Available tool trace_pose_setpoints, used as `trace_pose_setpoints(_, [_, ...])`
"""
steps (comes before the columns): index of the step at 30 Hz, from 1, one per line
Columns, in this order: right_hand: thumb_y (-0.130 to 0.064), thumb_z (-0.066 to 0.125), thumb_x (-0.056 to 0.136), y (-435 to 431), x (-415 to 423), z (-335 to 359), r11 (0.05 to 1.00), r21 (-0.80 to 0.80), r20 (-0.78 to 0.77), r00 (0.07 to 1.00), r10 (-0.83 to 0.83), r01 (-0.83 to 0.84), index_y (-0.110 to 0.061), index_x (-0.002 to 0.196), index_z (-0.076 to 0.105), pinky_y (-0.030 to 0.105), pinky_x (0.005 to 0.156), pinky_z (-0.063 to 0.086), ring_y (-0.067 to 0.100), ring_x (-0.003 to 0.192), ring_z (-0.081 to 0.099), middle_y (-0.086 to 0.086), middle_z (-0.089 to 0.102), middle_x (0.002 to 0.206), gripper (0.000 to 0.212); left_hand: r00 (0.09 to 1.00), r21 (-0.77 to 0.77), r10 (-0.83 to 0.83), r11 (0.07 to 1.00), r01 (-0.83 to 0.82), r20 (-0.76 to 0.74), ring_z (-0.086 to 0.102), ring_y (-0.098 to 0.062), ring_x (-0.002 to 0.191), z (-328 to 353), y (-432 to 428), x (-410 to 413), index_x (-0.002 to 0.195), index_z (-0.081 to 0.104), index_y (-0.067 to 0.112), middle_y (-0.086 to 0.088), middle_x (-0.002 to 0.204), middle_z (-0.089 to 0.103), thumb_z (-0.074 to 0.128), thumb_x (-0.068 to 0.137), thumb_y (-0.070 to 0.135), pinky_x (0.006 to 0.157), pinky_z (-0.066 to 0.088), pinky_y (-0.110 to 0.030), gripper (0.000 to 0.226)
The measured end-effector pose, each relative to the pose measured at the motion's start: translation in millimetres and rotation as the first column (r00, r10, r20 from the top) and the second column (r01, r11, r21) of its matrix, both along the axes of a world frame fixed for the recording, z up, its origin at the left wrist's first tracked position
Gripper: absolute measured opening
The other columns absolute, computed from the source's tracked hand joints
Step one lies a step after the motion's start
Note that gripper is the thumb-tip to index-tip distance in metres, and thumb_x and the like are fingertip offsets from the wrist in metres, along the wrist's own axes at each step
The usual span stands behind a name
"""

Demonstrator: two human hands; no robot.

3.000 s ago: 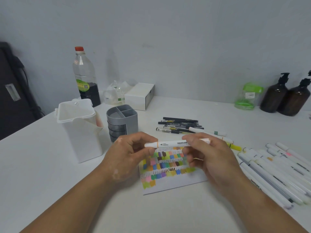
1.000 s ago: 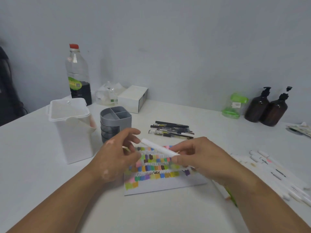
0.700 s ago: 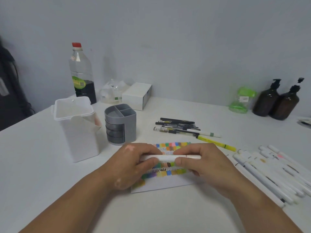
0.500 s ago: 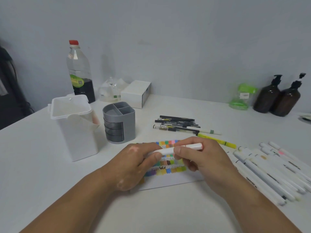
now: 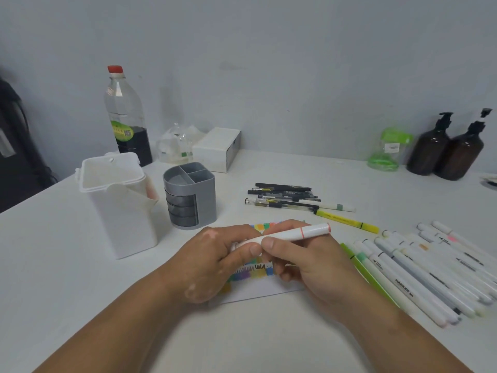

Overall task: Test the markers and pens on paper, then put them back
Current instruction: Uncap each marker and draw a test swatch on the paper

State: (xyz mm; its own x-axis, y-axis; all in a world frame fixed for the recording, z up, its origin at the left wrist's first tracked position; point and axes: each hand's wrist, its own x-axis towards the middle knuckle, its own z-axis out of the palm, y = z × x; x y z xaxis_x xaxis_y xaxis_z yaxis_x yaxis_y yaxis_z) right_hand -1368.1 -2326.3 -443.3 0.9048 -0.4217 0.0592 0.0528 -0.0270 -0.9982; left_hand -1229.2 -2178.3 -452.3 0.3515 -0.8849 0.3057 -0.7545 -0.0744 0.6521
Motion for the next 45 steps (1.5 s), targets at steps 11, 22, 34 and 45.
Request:
trace_pose_setpoints(11, [-0.021,0.057,0.072,1.0,-1.1,-5.4,0.983,0.182,0.021,1.000,0.001,-0.005,-0.009,0.082,0.078,0.030,0.045,0.049,0.024,0.052,0.059,0.019,0.066,0.066,0.026,0.978,0.143,0.200,0.968,-0.208,0.063,0.045,-0.004,0.055,-7.8,17.1,31.7,0.094,0.069,0.040,0.020,0.057,0.050,0.081,0.078,0.050,0.051,0.036,-0.015,0.022])
trace_pose_setpoints(22, [-0.019,0.076,0.083,24.0,4.4,-20.5,0.954,-0.298,-0.143,0.990,-0.016,-0.027,-0.025,0.077,0.073,0.026,0.045,0.040,0.017,0.046,0.050,0.000,0.060,0.052,0.009,0.981,0.268,0.157,0.946,-0.183,0.118,0.050,0.006,0.070,-13.6,13.3,37.3,0.095,0.069,0.047,0.036,0.073,0.052,0.079,0.072,0.063,0.065,0.041,-0.010,0.030])
trace_pose_setpoints(34, [-0.023,0.076,0.085,24.2,5.9,-21.9,0.934,-0.353,-0.178,0.984,-0.009,-0.056,-0.028,0.083,0.075,0.026,0.045,0.042,0.016,0.047,0.053,0.003,0.063,0.055,0.006,0.985,0.284,0.140,0.945,-0.164,0.103,0.048,0.006,0.062,-11.5,12.8,37.1,0.098,0.072,0.042,0.036,0.064,0.051,0.080,0.077,0.054,0.055,0.037,-0.012,0.026])
trace_pose_setpoints(45, [-0.026,0.073,0.093,24.3,8.7,-17.4,0.956,-0.290,-0.054,0.996,-0.064,0.046,-0.021,0.074,0.072,0.022,0.042,0.040,0.012,0.045,0.050,-0.002,0.059,0.052,0.020,0.987,0.289,0.140,0.944,-0.156,0.075,0.046,0.002,0.058,-10.8,12.1,35.6,0.096,0.073,0.041,0.029,0.060,0.050,0.082,0.076,0.050,0.053,0.036,-0.013,0.024])
